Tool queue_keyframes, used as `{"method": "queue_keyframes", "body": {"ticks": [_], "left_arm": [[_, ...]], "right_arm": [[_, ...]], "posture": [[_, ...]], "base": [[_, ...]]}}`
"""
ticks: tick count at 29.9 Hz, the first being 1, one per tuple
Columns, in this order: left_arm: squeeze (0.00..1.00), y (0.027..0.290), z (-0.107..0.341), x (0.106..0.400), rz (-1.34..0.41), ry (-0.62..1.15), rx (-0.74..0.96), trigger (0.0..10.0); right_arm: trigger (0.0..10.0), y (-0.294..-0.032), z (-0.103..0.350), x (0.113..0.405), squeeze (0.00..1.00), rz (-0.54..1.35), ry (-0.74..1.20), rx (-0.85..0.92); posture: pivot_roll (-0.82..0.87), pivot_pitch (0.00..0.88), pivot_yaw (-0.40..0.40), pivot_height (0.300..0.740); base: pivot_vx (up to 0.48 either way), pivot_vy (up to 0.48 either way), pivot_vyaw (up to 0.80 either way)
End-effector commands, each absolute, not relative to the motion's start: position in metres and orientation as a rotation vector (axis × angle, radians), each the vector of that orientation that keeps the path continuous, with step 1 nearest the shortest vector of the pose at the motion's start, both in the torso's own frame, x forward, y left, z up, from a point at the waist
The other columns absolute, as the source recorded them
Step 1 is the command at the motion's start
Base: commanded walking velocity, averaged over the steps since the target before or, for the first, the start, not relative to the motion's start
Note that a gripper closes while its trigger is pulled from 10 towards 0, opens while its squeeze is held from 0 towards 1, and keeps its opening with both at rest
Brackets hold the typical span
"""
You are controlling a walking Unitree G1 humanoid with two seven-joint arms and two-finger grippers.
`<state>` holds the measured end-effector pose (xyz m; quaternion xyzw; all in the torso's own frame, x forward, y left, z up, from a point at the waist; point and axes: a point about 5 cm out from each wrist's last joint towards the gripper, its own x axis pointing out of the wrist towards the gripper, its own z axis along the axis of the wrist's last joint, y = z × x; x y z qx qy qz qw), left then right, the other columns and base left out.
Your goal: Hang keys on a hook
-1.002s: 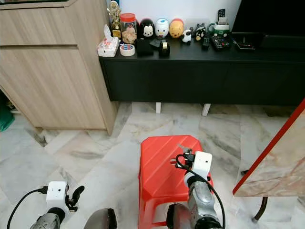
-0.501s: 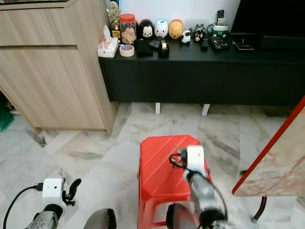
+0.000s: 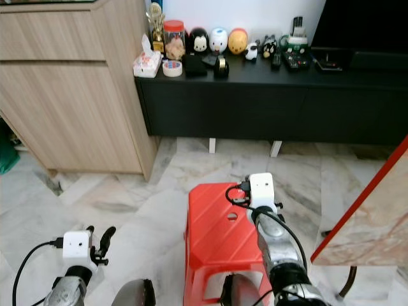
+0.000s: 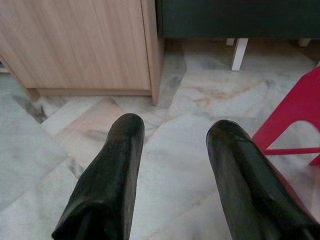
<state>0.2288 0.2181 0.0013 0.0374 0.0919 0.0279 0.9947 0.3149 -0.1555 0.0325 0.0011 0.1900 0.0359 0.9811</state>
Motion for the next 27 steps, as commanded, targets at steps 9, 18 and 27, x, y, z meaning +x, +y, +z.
{"method": "queue_keyframes", "body": {"ticks": [9, 18, 27], "left_arm": [[0.0, 0.217, 0.008, 0.227, 0.06, 0.194, 0.089, 10.0], [0.0, 0.221, 0.0, 0.217, 0.078, 0.26, 0.089, 10.0], [0.0, 0.224, -0.002, 0.212, 0.083, 0.278, 0.093, 10.0]], "right_arm": [[10.0, -0.157, 0.024, 0.308, 0.0, 0.061, 0.421, 0.027], [10.0, -0.178, -0.032, 0.261, 0.0, 0.0, 0.699, -0.068], [10.0, -0.198, -0.051, 0.232, 0.0, 0.179, 0.851, -0.333]], "posture": [[0.06, 0.016, -0.04, 0.713], [0.06, 0.006, -0.04, 0.728], [0.05, 0.0, -0.035, 0.728]], "base": [[0.0, 0.0, 0.0], [0.0, 0.0, 0.0], [0.0, 0.0, 0.0]]}}
